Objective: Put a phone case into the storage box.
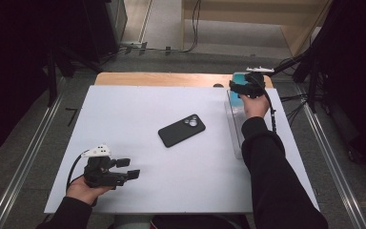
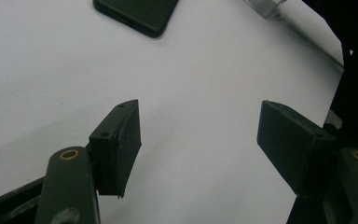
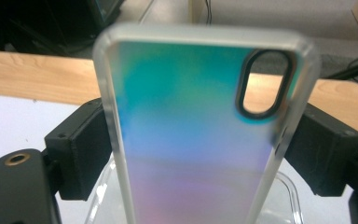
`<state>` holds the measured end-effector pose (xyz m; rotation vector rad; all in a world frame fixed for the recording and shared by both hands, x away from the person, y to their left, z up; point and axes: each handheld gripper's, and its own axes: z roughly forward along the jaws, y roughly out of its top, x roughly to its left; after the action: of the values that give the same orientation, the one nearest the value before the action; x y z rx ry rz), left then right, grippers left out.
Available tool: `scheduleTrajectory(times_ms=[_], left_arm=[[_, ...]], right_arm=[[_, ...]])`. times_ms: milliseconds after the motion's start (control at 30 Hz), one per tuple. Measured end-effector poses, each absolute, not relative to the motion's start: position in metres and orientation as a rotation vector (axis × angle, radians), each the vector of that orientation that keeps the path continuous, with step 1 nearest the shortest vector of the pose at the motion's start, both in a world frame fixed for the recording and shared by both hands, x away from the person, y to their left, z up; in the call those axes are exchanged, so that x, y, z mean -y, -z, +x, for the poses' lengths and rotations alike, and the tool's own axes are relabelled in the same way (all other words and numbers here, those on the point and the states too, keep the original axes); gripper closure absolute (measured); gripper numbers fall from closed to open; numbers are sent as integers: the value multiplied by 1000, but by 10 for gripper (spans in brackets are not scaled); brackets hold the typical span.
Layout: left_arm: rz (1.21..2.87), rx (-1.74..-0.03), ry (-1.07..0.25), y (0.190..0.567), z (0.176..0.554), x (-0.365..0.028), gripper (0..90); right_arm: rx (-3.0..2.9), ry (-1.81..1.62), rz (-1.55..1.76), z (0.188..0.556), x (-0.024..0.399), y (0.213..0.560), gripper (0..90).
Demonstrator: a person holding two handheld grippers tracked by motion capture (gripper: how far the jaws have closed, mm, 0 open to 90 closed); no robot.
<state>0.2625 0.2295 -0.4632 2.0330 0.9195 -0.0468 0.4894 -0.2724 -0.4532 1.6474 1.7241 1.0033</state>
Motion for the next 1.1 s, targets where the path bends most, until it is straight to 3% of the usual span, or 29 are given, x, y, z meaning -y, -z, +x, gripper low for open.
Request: scheduleTrajectory(times_ms=[667,1100], left_arm=[[2024,-940,58,464,265,-230,309],[2030,-940,98,463,276,-224,307]], right_arm=[[-1763,-1024,1683,486,276,450,98],[-1842,-1034,1708,454,271,422,100]])
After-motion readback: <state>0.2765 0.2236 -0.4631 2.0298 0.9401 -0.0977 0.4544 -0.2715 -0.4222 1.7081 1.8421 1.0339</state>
